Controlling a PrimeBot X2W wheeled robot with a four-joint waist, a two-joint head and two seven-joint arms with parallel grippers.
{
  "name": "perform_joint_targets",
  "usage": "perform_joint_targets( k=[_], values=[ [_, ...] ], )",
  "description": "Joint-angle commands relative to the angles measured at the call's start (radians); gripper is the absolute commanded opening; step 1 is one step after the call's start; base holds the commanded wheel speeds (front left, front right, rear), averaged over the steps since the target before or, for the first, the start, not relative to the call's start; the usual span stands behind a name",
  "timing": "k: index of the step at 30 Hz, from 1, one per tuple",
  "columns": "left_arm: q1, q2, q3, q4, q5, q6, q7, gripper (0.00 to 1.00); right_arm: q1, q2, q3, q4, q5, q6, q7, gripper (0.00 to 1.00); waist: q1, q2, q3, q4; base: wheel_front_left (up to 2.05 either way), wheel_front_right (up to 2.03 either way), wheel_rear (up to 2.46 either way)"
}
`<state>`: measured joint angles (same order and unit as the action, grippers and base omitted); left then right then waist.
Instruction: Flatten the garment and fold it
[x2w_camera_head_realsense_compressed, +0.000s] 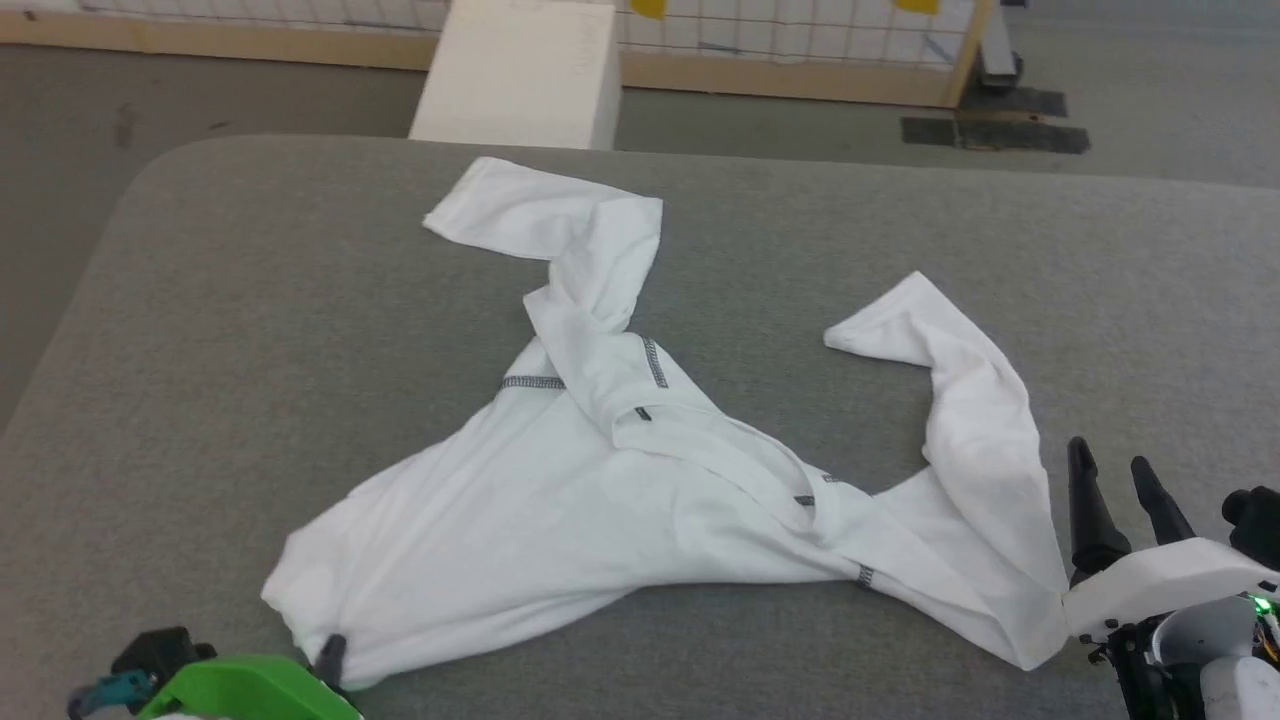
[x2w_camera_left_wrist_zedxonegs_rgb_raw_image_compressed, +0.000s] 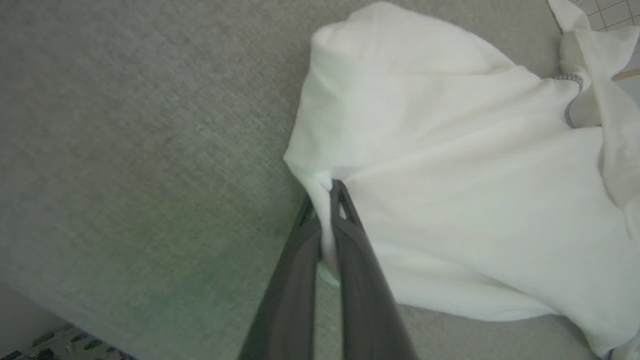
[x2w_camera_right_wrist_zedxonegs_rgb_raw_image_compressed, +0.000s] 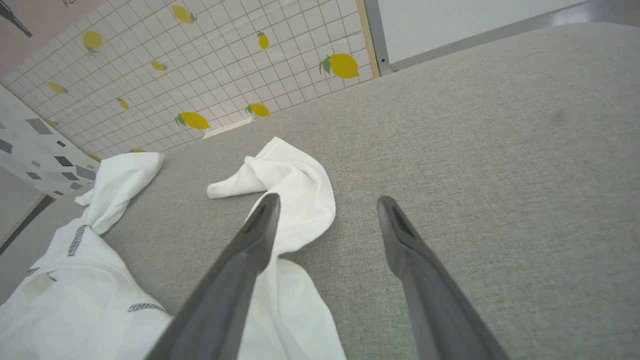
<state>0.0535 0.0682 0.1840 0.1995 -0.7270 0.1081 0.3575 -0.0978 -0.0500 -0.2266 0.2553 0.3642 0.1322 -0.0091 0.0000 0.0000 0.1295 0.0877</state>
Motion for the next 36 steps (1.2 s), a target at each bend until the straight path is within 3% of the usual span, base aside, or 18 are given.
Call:
perform_joint_targets(
  k=[1,2,3,4,8,11,16,20,27,31,36],
  values=[
    [0.035,-0.01,-0.018,0.0,-0.026,0.012,0.017,0.0,0.001,0.0,0.0,0.0,-0.006,-0.002,0.002,1.0,0.0,0.0,-0.026,0.042,0.0,0.0,0.0],
    [0.035,-0.012,-0.026,-0.009,-0.04,0.011,0.016,0.0,0.001,0.0,0.0,0.0,-0.006,-0.002,0.002,1.0,0.0,0.0,-0.027,0.044,0.0,0.0,0.0],
    [0.027,-0.014,-0.031,-0.02,-0.056,0.013,0.01,0.45,0.001,0.0,-0.001,0.0,-0.008,-0.002,0.003,1.0,0.0,0.0,-0.027,0.044,0.0,0.0,0.0],
    [0.02,-0.014,-0.034,-0.026,-0.056,0.015,0.002,1.0,0.0,0.0,0.0,0.0,-0.009,-0.002,0.004,1.0,0.0,0.0,-0.027,0.044,0.0,0.0,0.0],
    [-0.061,0.007,-0.028,-0.09,0.0,0.012,-0.109,1.0,-0.01,0.0,0.013,0.002,-0.011,-0.002,0.007,1.0,0.0,0.0,-0.033,0.024,0.0,0.0,0.0],
    [-0.127,0.055,-0.057,-0.146,0.129,-0.028,-0.285,1.0,-0.009,0.0,0.024,0.006,-0.009,-0.002,0.008,1.0,0.0,0.0,-0.037,0.008,0.0,0.0,0.0],
    [-0.159,0.08,-0.129,-0.158,0.316,-0.093,-0.578,1.0,-0.026,0.0,0.019,0.015,-0.028,-0.002,0.059,1.0,0.0,0.0,-0.035,-0.017,0.0,0.0,0.0],
    [-0.14,0.071,-0.173,-0.141,0.41,-0.125,-0.617,1.0,-0.097,0.0,0.02,0.004,-0.09,-0.002,0.183,1.0,0.0,0.0,-0.023,-0.03,0.0,0.0,0.0],
    [-0.132,0.011,-0.139,-0.201,0.473,-0.143,-0.619,1.0,-0.288,-0.007,0.044,0.045,-0.313,-0.002,0.58,1.0,0.0,0.0,0.036,-0.002,0.0,0.0,0.0],
    [-0.147,-0.007,-0.132,-0.219,0.483,-0.163,-0.619,1.0,-0.35,-0.05,0.008,0.12,-0.402,-0.002,0.685,1.0,0.0,0.0,0.075,0.04,0.0,0.0,0.0],
    [-0.158,-0.015,-0.112,-0.219,0.484,-0.174,-0.619,1.0,-0.357,-0.053,0.019,0.187,-0.424,-0.002,0.719,1.0,0.0,0.0,0.112,0.067,0.0,0.0,0.0]
  ],
)
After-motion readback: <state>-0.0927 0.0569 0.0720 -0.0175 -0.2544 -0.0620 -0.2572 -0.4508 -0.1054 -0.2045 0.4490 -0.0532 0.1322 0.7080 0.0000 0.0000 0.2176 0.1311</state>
